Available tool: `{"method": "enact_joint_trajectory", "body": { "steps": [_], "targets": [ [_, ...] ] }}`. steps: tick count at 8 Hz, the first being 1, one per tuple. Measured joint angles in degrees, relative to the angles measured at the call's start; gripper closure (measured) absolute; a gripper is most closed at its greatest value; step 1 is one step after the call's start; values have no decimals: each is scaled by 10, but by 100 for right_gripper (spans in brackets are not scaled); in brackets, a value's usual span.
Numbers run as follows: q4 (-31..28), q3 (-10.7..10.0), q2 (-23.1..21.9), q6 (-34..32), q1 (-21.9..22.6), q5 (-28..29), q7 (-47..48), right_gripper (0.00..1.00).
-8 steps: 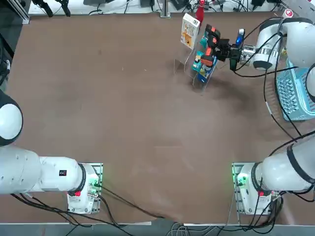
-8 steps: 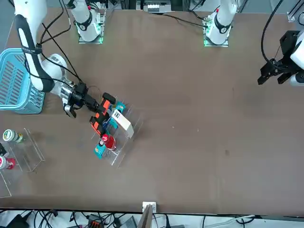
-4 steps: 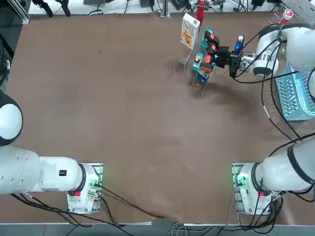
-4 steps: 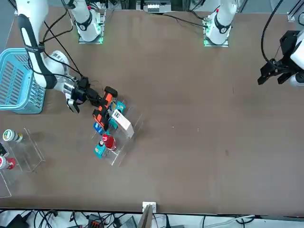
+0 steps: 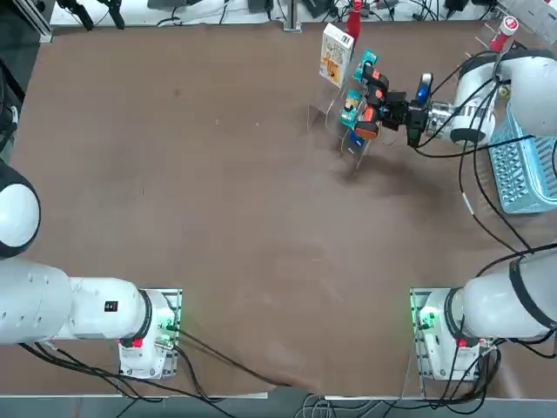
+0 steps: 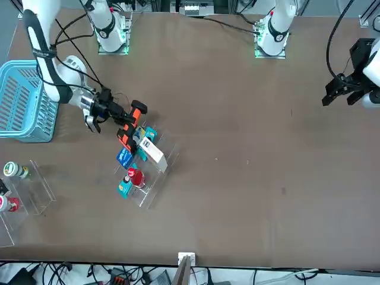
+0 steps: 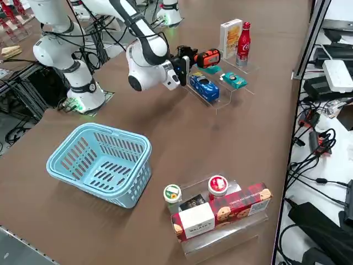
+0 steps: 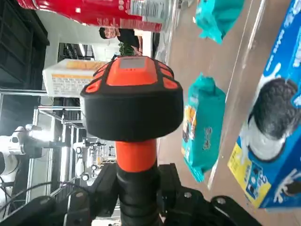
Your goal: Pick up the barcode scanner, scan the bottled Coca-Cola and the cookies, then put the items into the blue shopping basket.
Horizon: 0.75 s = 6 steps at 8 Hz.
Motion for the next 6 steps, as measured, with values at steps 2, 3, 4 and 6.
{"method": "enact_joint_trajectory", "body": {
  "steps": [2,3,4,6],
  "targets": [
    [-9,1,0,-2,7,0,-4,56],
    [-12,1,-1,-2,13,0,-6,56],
    [-12,1,-1,-2,18,0,-6,56],
    [-12,0,-2,-2,18,0,-6,56]
  ]
}}
